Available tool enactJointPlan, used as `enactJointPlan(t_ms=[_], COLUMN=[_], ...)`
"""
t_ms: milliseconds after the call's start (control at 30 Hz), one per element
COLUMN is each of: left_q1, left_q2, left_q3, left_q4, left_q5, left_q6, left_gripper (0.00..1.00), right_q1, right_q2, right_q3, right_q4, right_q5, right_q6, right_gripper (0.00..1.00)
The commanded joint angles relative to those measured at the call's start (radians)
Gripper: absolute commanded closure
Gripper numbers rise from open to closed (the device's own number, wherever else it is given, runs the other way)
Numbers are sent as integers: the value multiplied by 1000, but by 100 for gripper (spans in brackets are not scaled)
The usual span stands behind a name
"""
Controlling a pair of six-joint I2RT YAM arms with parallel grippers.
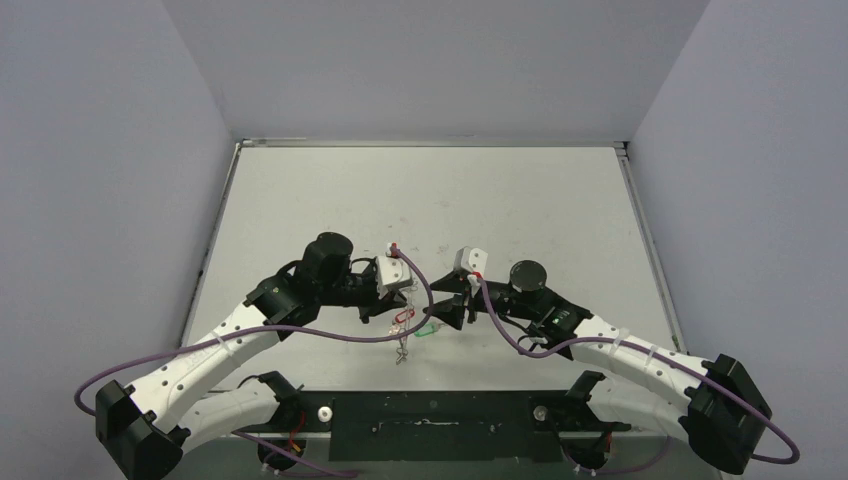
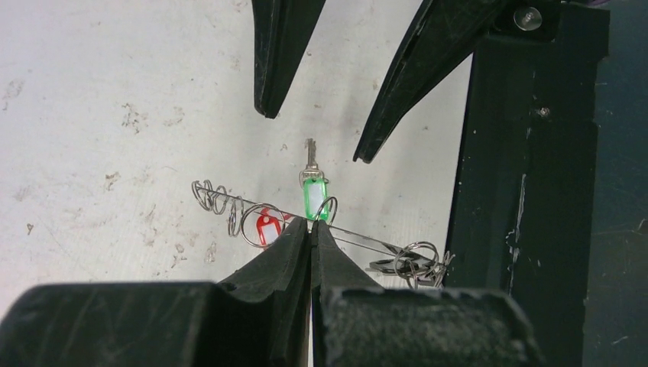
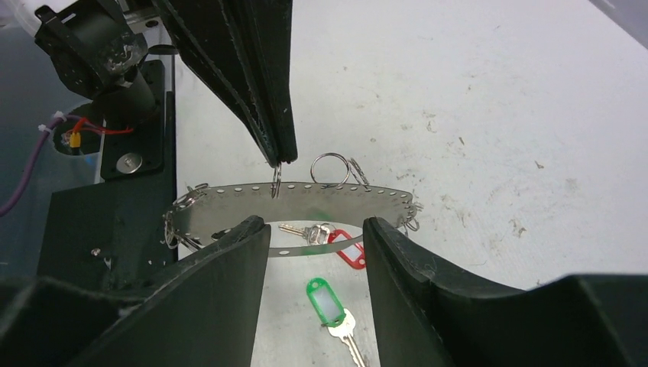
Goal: Put the keys on the keyring
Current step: Adjust the keyring.
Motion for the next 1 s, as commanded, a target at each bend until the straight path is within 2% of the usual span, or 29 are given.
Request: enactJointPlan(t_ms=[0,167,333,433,533,767,867,967], left_q1=[-9,-14,-19,-21,-22,-21,-23,-21], left_q2=[22,33,28,21,16,0,-32,-90], left_q3=[87,79,69,61,58,48,21,-35], left_q4=[-89,-51,-37,-31,-25,3,28,78], left_q5=[-8,-10,-14,-18,-19,-33,-67,-87], left_q6=[49,35,28,29,29,15,-16,-48], left_gripper=[100,100,100,100,100,100,78,71], right_q1=[17,73,101,103,103,99,87,70], right_q2=[68,154,217,229,232,198,162,121], right_q3=[41,61,91,97,105,93,59,11], right_q4=[118,197,217,213,181,138,178,258], right_q5=[-31,-15,-9,-1,5,14,12,4], right_q6=[22,57,56,51,37,-4,2,22], right_gripper=[52,53,63,78,100,100,100,100])
